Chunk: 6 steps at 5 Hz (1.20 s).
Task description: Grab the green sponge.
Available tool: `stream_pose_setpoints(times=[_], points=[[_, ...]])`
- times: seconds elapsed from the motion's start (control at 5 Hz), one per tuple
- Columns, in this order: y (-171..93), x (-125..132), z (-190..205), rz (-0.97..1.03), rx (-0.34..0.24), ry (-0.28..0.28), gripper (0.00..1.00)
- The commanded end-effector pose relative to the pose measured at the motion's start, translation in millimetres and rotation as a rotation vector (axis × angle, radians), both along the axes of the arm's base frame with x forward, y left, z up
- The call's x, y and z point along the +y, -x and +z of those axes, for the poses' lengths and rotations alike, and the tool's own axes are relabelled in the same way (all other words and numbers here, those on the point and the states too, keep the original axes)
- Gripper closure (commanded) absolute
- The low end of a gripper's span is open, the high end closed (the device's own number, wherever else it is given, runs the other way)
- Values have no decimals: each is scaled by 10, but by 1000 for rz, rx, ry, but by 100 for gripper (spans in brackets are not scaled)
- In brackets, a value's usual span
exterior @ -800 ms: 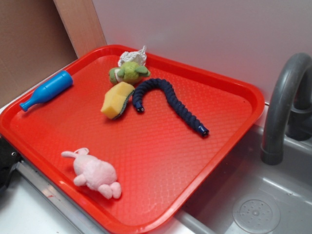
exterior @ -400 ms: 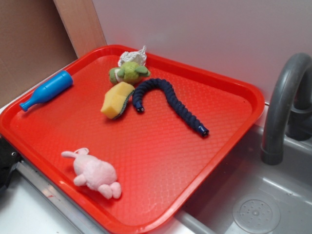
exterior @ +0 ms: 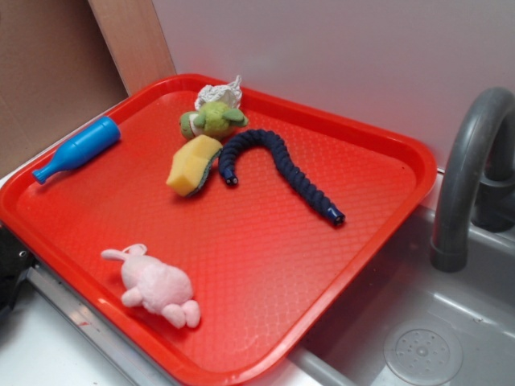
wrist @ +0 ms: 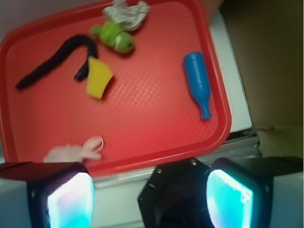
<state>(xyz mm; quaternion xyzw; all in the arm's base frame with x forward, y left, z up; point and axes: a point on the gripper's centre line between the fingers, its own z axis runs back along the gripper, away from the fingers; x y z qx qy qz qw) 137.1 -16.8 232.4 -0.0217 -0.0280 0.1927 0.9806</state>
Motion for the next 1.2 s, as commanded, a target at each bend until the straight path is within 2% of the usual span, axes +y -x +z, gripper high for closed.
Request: stream_pose_setpoints(times=[0.0,0.2,0.6,0.8,1.0], points=[[-263,-48,-400,203,-11,57,0],[-398,-87,-727,266,-36,100,0],[-724,-221,-1183,297,-96,139,0],[-872,-358,-1460,246,-96,164,0],[-930,-539,-1659,197,-88,339,0]])
